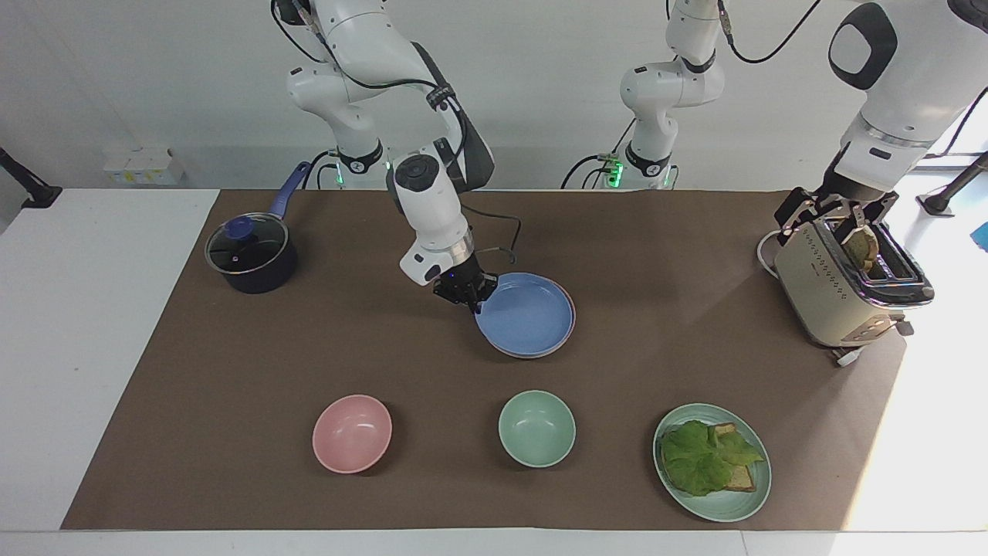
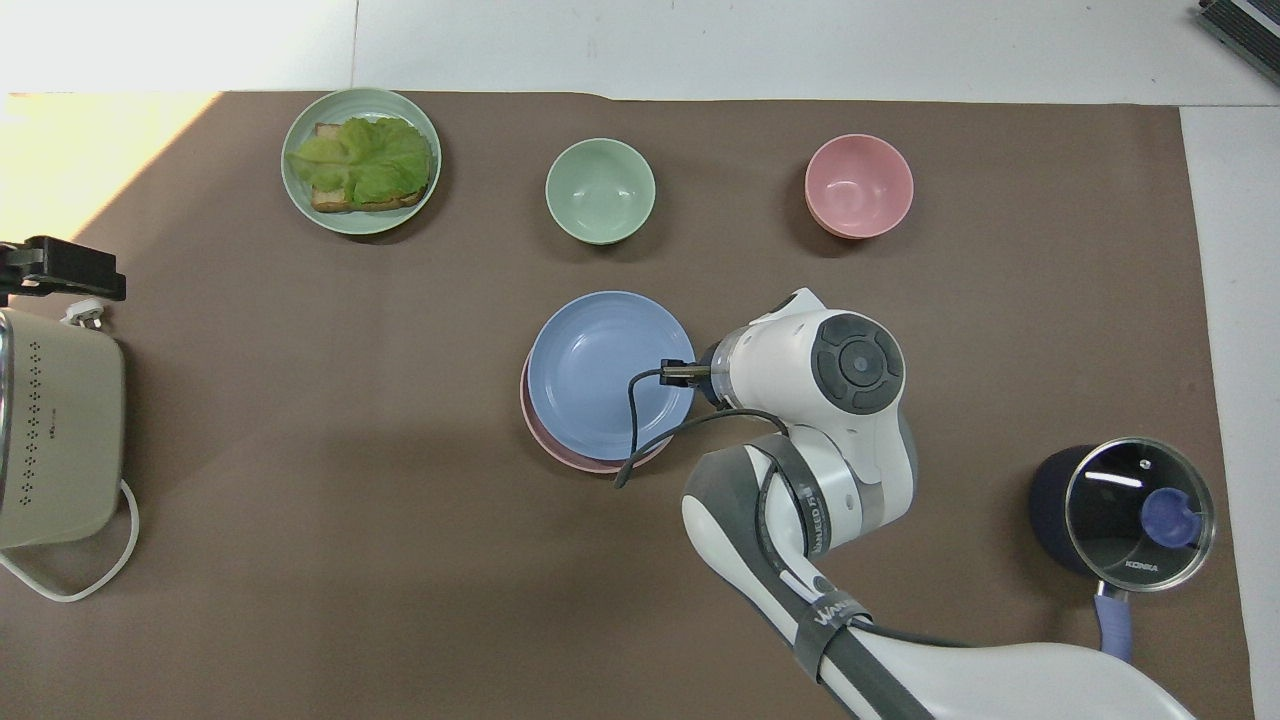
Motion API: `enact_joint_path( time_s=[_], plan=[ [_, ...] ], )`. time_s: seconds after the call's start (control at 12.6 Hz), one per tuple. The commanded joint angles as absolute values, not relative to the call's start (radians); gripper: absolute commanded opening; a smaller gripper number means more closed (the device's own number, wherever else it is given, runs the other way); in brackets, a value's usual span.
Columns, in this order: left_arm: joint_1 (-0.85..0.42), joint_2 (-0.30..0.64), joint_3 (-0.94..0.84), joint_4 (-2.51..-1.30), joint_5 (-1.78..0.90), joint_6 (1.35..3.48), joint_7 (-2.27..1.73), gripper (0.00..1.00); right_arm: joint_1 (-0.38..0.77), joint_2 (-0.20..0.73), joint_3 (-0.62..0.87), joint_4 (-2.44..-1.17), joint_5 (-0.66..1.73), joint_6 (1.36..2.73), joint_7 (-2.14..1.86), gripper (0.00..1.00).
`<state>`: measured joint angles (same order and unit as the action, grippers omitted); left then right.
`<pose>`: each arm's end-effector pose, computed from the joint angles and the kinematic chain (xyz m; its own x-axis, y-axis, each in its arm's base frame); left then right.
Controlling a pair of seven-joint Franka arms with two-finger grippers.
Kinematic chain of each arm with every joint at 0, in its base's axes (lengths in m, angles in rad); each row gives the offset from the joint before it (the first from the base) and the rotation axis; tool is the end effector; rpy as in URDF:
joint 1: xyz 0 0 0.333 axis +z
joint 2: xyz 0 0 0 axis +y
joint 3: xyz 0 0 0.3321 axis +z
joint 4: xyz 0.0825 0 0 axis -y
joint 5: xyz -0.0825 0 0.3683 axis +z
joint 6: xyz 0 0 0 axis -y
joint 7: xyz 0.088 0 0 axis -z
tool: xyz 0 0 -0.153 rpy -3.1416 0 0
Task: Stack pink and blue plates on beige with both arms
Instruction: 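Carry the blue plate with the right gripper onto the pink plate and release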
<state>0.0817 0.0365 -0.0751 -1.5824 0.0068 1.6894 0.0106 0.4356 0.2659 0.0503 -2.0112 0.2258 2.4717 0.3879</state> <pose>0.5649 0.0054 0.5802 0.9975 -0.0046 0.0705 -0.0043 -1.0000 -0.0048 0.5433 0.2924 0.3232 0.9924 -0.0796 0.0938 -0.0555 -0.9701 -0.2363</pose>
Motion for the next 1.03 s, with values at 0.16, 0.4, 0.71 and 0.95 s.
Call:
enact_joint_path(
  time_s=[0.16, 0.4, 0.71, 0.95],
  plan=[
    [0.083, 0.034, -0.075, -1.575, 0.018, 1.672, 0.018, 1.0, 0.449, 0.272, 0.048, -1.991, 0.236, 2.494, 0.426, 0.91],
    [0.083, 0.034, -0.075, -1.575, 0.018, 1.672, 0.018, 1.0, 0.424, 0.192, 0.031, -1.991, 0.233, 2.413, 0.434, 1.0],
    [0.083, 0.034, -0.074, -1.577, 0.018, 1.672, 0.018, 1.0, 0.253, 0.065, 0.031, -1.977, 0.069, 2.24, 0.422, 1.0],
    [0.083, 0.034, -0.075, -1.575, 0.018, 1.672, 0.018, 1.0, 0.135, 0.017, 0.028, -1.907, 0.025, 2.081, 0.388, 1.0]
  ],
)
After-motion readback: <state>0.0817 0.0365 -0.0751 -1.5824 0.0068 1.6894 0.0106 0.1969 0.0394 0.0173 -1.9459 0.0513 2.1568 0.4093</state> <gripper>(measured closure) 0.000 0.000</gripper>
